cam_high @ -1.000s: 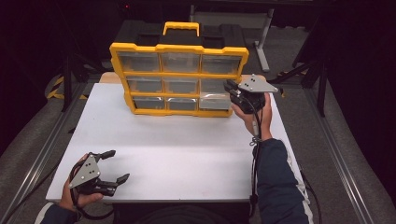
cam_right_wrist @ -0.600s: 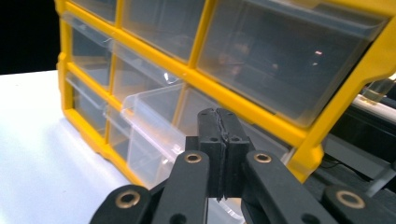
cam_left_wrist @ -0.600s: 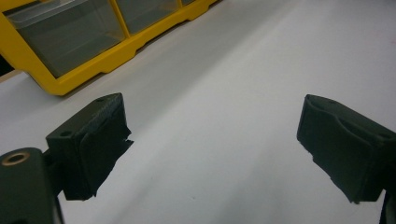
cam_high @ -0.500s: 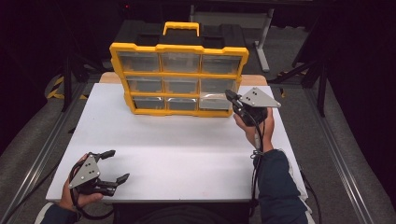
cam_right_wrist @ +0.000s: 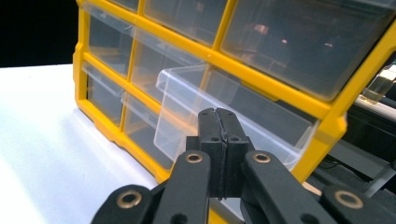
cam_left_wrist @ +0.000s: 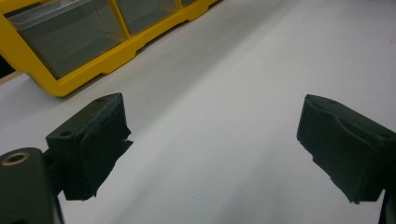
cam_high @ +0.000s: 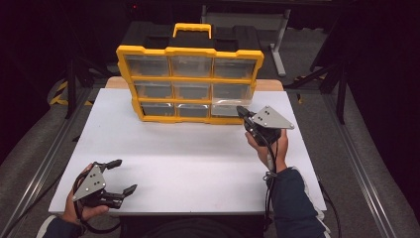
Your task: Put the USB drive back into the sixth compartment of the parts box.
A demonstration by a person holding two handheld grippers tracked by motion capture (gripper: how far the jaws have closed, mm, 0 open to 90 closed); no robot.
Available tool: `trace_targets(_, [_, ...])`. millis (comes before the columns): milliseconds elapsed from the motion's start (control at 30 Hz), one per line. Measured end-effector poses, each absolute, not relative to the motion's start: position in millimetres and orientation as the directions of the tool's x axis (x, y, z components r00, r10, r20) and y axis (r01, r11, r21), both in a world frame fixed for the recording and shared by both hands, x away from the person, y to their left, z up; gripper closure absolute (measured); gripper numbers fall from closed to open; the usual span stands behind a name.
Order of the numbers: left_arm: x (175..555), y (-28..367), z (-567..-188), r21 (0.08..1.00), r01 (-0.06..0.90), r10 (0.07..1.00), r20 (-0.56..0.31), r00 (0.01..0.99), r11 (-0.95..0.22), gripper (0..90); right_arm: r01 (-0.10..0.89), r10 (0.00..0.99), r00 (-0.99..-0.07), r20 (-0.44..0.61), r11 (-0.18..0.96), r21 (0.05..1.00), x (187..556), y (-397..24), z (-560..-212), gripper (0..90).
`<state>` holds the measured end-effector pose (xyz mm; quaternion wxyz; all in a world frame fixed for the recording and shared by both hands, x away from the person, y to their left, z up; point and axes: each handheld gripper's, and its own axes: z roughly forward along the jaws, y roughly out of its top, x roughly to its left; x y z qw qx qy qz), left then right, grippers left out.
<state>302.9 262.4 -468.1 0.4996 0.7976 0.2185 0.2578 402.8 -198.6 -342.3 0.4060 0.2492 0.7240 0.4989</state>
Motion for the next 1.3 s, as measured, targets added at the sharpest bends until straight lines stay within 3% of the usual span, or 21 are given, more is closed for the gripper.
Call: trace_targets(1300, [303, 264, -468, 0.915, 0.088, 0.61, 0.188, 0.77, -0.393, 9.8, -0.032, 0.742, -0.565, -0.362, 0.418, 0.908, 388, -196, -384, 90.0])
